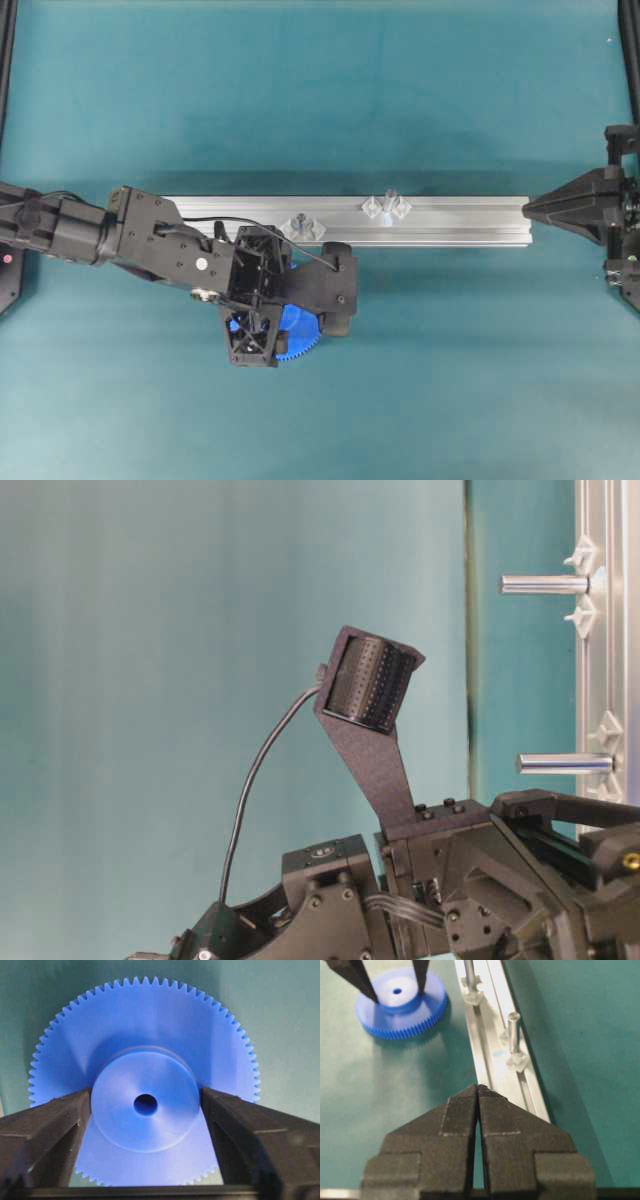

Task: Find the location of the shaft and insert the large gear.
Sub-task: 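Lower the left gripper and close it on the gear hub, then lift the blue gear and carry it over the rail shafts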

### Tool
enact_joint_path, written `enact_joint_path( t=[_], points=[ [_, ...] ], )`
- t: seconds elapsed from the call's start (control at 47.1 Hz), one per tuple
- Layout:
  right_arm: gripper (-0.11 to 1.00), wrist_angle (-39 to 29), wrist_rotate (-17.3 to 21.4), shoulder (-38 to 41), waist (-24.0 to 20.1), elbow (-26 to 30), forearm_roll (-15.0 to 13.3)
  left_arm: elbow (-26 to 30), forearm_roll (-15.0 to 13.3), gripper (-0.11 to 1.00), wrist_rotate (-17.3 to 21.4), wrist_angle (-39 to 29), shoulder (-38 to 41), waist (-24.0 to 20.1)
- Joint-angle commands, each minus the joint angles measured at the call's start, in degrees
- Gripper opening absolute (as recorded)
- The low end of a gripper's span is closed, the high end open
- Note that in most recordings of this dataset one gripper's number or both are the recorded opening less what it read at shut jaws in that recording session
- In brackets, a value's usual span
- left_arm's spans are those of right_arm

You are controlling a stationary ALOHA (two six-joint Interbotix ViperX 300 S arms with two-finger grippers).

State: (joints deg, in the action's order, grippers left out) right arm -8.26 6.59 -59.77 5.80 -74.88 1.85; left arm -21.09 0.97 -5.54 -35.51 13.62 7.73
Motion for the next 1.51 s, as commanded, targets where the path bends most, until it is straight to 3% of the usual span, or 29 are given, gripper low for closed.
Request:
enact_joint_path(
  t=[0.0, 0.064, 0.891, 1.188, 1.485],
  points=[
    [0.01, 0.3, 0.6, 0.4, 0.1, 0.5, 0.1, 1.0, 0.1, 0.79, -0.1, 0.2, -0.6, 0.2],
    [0.01, 0.3, 0.6, 0.4, 0.1, 0.6, 0.1, 0.9, 0.0, 0.71, -0.1, 0.2, -0.6, 0.2],
    [0.01, 0.4, 0.6, 0.4, 0.1, 0.5, 0.1, 3.3, 0.0, 0.71, 0.9, -0.3, -2.5, 0.2],
    [0.01, 0.4, 0.6, 0.4, 0.1, 0.6, 0.1, 6.2, 0.1, 0.71, 1.4, -4.0, -3.9, 0.2],
    [0.01, 0.5, 0.6, 0.4, 0.2, 0.5, 0.0, 11.5, 0.5, 0.71, 4.9, -10.1, -4.3, 0.2]
  ],
)
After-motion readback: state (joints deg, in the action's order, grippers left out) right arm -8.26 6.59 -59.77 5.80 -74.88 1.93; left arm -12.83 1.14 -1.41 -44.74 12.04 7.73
